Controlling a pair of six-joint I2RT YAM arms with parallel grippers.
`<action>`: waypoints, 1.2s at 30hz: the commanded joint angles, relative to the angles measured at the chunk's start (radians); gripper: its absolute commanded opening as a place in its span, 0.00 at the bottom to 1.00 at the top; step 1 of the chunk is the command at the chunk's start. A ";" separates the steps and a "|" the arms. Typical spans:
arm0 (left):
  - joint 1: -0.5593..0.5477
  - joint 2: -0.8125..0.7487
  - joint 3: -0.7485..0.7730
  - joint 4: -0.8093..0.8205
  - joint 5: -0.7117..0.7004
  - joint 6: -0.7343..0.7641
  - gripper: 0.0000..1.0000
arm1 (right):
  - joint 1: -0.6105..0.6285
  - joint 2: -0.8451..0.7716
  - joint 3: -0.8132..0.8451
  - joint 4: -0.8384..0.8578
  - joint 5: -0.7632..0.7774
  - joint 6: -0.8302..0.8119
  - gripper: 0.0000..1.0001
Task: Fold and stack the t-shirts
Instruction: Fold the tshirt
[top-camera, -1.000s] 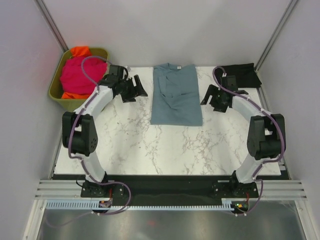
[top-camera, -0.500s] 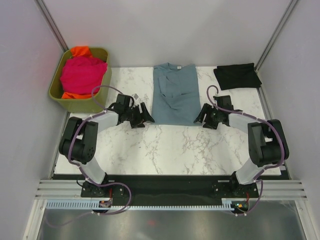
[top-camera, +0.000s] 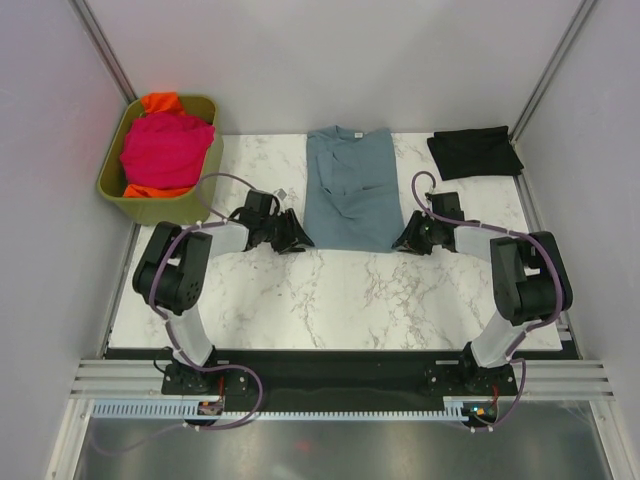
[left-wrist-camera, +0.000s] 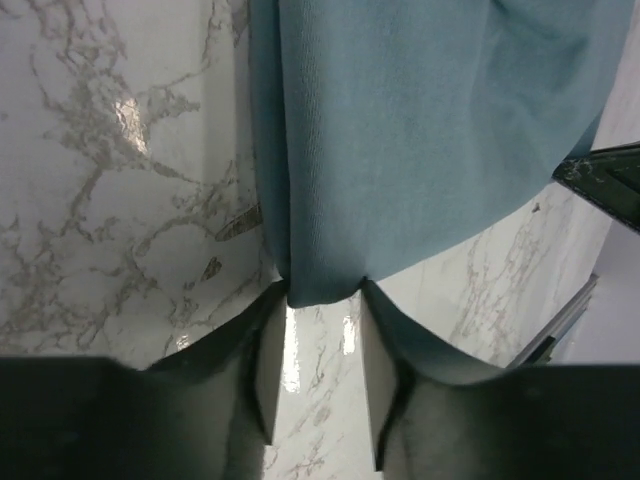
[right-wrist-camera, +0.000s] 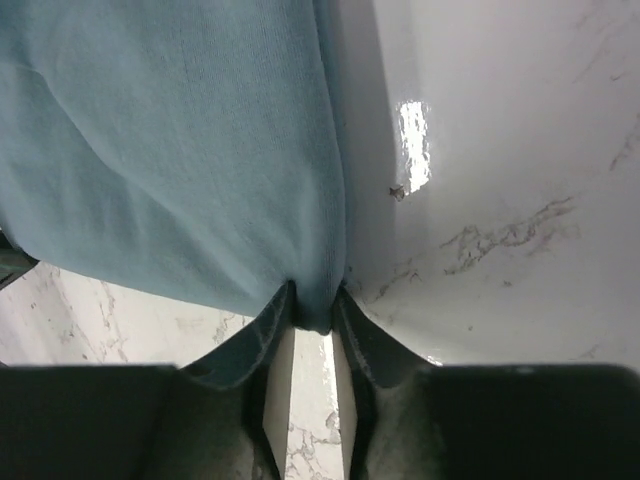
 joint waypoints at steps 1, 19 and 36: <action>-0.027 0.029 0.025 0.030 -0.034 -0.026 0.38 | 0.005 0.031 -0.016 -0.012 0.031 -0.017 0.24; -0.181 -0.515 -0.250 -0.179 -0.160 -0.030 0.02 | 0.043 -0.457 -0.218 -0.241 0.043 -0.015 0.00; -0.236 -0.807 0.081 -0.636 -0.383 -0.024 0.02 | 0.054 -0.600 0.184 -0.567 0.100 -0.038 0.00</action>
